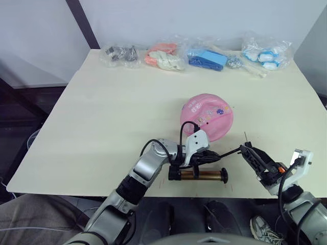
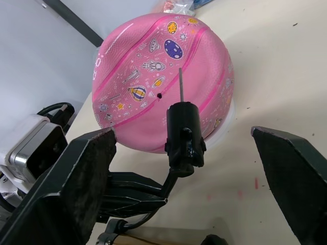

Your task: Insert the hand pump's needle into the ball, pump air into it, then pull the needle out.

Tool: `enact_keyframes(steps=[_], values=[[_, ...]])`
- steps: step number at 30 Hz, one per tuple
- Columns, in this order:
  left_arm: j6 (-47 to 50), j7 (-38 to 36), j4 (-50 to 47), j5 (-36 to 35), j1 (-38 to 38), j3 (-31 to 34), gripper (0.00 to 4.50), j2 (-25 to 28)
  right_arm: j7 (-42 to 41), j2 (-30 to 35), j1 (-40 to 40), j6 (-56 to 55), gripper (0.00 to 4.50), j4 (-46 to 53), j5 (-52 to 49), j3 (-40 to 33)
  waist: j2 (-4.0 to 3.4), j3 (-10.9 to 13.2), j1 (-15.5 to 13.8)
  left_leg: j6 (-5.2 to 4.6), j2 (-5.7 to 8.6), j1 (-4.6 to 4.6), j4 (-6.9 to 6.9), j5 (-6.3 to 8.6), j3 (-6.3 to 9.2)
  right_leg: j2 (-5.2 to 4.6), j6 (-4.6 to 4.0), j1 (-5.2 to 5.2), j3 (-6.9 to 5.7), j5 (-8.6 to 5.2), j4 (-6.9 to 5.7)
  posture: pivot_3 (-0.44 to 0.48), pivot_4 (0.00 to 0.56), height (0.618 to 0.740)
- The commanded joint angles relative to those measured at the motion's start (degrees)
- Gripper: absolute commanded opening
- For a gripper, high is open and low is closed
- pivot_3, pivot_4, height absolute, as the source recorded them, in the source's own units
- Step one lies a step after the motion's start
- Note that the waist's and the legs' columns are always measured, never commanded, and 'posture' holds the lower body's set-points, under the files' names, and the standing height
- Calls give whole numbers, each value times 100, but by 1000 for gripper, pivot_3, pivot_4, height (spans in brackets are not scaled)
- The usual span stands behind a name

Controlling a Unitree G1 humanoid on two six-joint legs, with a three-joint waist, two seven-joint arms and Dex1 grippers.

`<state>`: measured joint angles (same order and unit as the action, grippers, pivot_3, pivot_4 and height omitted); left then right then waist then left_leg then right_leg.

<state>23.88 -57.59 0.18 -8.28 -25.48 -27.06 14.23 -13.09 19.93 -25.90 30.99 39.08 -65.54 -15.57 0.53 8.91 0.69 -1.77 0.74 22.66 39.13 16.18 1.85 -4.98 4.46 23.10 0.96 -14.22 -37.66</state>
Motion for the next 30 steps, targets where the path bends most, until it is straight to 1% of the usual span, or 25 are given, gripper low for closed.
enact_keyframes(steps=[1, 2, 3, 4, 18, 30], values=[[-61, -59, -295, -115, -6, -5, 0, -14, 6, 0, 11, -59, 2961, 123, -42, -28, 0, 0, 0, 0, 0, 0, 0, 0, 0, 0, 0, 0, 0, 0, 0, 0, 150, 736], [-62, -65, -298, -116, -4, -4, 0, -8, 18, -6, 16, -65, 2444, 121, -44, -33, 0, 0, 0, 0, 0, 0, 0, 0, 0, 0, 0, 0, 0, 0, 0, 0, 150, 736], [-61, -70, -304, -118, 0, -3, 0, -3, 23, -10, 18, -66, 2179, 121, -51, -34, 0, 0, 0, 0, 0, 0, 0, 0, 0, 0, 0, 0, 0, 0, 0, 0, 150, 736], [-59, -72, -311, -118, 5, -5, 0, 1, 19, -4, 20, -64, 1734, 123, -42, -29, 0, 0, 0, 0, 0, 0, 0, 0, 0, 0, 0, 0, 0, 0, 0, 0, 150, 736], [-89, -107, -322, -115, 10, -30, 0, 55, 45, 26, 109, -8, 1734, 74, -5, 13, 0, 0, 0, 0, 0, 0, 0, 0, 0, 0, 0, 0, 0, 0, 0, 0, 150, 736], [-69, -70, -283, -117, 14, -6, 0, 43, -17, 52, 1, -32, 1734, 30, 31, 47, 0, 0, 0, 0, 0, 0, 0, 0, 0, 0, 0, 0, 0, 0, 0, 0, 150, 736]])
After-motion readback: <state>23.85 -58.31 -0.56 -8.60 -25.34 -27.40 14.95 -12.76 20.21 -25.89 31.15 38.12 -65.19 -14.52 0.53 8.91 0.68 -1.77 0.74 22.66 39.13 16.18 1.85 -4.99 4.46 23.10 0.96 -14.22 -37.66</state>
